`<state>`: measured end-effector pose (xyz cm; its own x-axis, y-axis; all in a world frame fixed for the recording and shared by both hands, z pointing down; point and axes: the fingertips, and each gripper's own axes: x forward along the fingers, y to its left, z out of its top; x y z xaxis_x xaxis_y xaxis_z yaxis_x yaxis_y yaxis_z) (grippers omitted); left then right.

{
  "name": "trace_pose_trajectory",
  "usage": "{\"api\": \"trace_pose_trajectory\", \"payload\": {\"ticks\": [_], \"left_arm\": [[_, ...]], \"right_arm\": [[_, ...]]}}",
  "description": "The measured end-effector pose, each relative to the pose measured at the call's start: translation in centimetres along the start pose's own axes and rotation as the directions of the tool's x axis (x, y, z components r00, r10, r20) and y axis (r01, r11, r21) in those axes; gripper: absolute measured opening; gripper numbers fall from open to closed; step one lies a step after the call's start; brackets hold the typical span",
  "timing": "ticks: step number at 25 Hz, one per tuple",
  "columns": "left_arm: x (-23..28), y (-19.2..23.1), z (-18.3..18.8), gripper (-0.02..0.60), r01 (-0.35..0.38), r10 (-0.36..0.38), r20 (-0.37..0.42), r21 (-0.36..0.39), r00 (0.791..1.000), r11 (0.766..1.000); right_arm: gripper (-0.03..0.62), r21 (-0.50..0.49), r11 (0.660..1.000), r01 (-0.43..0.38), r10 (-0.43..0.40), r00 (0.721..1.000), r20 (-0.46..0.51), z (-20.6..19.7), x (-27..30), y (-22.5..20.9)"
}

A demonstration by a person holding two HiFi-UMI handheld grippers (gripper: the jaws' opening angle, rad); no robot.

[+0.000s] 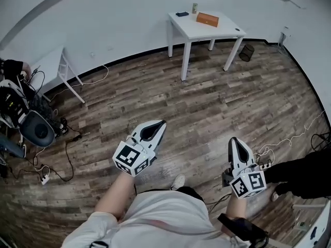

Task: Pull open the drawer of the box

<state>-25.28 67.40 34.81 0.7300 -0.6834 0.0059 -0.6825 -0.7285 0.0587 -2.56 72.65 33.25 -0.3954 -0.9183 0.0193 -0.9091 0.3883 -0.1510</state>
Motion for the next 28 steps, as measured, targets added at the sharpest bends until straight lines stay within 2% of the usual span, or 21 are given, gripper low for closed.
{"api": "trace_pose_trajectory", "payload": {"ticks": [7,15,23,28], "left_arm": [[8.9,1.7,0.7,0.011,-0.031,0.031,0.010,0.003,0.999,1.000],[16.1,4.1,0.0,0.011,-0.021,0.021,-0.012,-0.007,1.000,1.000],[24.3,9.3,-0.7,0.011,0.019,-0.019,0.002,-0.030,1.000,0.999],[30.1,14.5,0.4,0.011,0.039,-0.039,0.007,-0.022,0.999,0.999]], "right_arm": [[-0.008,-0.007,1.000,-0.027,0.027,1.000,0.003,1.6,5.0,-8.3],[-0.008,0.023,0.999,-0.025,0.025,1.000,-0.017,1.1,9.9,-13.9],[-0.008,-0.007,1.000,0.004,-0.004,1.000,-0.024,1.8,16.9,-18.6],[-0.008,-0.017,1.000,0.022,-0.022,0.999,-0.026,3.1,23.4,-21.7]]}}
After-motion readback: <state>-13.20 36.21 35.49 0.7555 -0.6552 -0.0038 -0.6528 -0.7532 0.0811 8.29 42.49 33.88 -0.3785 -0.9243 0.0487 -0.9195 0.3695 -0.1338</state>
